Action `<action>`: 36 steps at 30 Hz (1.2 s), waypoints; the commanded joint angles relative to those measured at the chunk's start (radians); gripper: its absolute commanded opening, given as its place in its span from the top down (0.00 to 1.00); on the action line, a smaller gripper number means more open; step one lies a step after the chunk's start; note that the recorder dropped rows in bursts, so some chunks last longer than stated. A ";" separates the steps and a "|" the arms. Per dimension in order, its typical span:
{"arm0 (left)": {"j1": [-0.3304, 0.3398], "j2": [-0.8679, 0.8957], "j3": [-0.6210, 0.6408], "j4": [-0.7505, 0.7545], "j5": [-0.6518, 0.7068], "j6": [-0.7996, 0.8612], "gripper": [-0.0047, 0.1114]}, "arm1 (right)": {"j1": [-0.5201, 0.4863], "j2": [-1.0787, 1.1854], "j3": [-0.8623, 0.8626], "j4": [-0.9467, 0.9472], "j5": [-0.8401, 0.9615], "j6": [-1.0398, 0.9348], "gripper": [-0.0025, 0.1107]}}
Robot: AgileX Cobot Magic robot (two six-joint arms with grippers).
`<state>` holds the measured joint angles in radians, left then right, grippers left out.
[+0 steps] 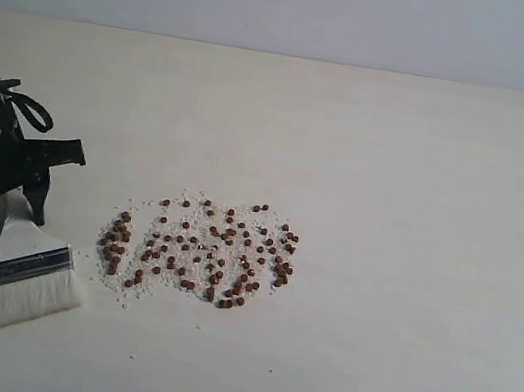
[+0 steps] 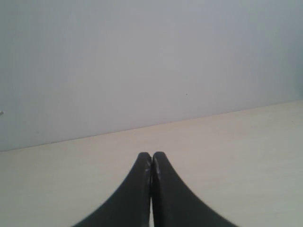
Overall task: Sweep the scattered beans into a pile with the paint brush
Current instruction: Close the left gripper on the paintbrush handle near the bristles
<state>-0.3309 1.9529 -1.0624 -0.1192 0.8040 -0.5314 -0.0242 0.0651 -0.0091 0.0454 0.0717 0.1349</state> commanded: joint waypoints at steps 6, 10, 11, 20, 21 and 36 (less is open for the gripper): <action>-0.006 0.013 -0.007 0.004 -0.002 0.000 0.53 | 0.001 -0.007 0.004 0.003 -0.010 0.002 0.98; -0.006 0.013 -0.007 0.004 -0.005 0.000 0.53 | 0.001 -0.007 0.004 0.003 -0.010 0.002 0.98; -0.006 0.013 -0.007 0.004 -0.007 0.000 0.53 | 0.001 -0.007 0.004 0.003 -0.010 0.002 0.98; -0.006 0.013 -0.007 0.006 -0.023 0.000 0.66 | 0.001 -0.007 0.004 0.003 -0.010 0.002 0.98; -0.006 0.013 -0.007 0.006 -0.023 0.000 0.71 | 0.001 -0.007 0.004 0.003 -0.010 0.002 0.98; -0.006 0.013 -0.007 0.004 -0.030 0.192 0.96 | 0.001 -0.007 0.004 0.003 -0.010 0.002 0.98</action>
<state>-0.3309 1.9585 -1.0647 -0.1142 0.7846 -0.3484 -0.0242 0.0651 -0.0091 0.0454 0.0717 0.1349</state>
